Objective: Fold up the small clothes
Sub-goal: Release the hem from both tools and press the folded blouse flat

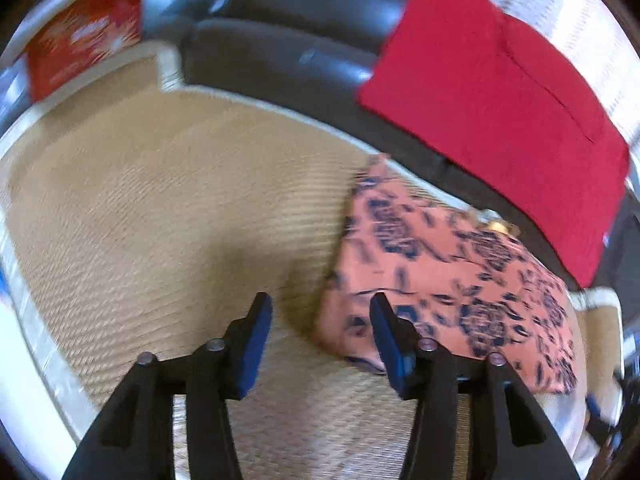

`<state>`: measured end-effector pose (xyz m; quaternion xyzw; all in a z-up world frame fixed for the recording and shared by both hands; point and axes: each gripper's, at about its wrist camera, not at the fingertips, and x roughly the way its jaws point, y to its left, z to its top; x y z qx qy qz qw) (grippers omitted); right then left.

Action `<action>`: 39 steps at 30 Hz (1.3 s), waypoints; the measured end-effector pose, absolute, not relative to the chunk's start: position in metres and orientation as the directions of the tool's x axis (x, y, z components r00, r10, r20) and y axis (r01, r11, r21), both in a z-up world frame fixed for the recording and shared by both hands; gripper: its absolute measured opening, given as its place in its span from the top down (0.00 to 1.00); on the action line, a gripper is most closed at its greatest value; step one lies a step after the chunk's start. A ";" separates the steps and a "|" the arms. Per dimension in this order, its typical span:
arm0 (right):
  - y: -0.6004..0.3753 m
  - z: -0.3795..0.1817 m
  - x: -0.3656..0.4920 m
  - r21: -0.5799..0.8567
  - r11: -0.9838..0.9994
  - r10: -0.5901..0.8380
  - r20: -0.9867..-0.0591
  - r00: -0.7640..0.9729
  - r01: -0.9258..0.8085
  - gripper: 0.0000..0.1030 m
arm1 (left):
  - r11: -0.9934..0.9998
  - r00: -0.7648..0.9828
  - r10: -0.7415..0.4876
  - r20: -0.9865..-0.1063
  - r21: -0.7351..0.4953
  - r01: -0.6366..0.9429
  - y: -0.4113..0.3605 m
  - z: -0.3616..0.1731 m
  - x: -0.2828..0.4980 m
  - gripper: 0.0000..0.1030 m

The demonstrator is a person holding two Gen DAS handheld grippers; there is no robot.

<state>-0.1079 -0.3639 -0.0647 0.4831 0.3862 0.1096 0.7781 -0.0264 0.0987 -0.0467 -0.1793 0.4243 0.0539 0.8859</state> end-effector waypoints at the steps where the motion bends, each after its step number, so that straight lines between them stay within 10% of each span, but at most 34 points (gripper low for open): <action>1: -0.347 -0.058 -0.099 0.846 0.504 0.577 -0.479 0.662 0.172 0.15 | 0.935 0.638 -0.078 -0.766 -0.278 -0.219 0.093 -0.045 -0.028 0.40; 7: -0.245 -0.077 -0.035 0.871 0.488 0.774 -0.466 0.429 0.065 0.09 | 0.953 0.594 -0.184 -0.783 -0.291 -0.087 0.059 -0.059 -0.005 0.33; 14: -0.341 -0.097 -0.028 0.848 0.420 0.594 -0.526 0.609 0.322 0.08 | 0.966 0.529 -0.054 -0.847 -0.178 -0.187 0.078 -0.079 0.013 0.49; 20: -0.299 -0.067 0.032 0.890 0.440 0.756 -0.440 0.484 0.121 0.05 | 0.978 0.626 -0.086 -0.775 -0.185 -0.094 0.050 -0.045 0.048 0.31; 26: -0.317 -0.120 0.118 0.883 0.400 0.711 -0.469 0.524 0.247 0.07 | 0.968 0.467 -0.009 -0.884 -0.125 -0.218 0.063 -0.098 0.104 0.30; 30: -0.379 -0.099 0.085 0.764 0.512 0.430 -0.624 0.653 0.394 0.04 | 0.956 0.480 0.007 -0.877 -0.134 -0.259 0.084 -0.095 0.099 0.29; 39: -0.359 -0.093 -0.117 0.870 0.418 0.530 -0.469 0.707 0.264 0.04 | 0.956 0.562 -0.009 -0.827 -0.172 -0.238 0.077 -0.053 0.042 0.28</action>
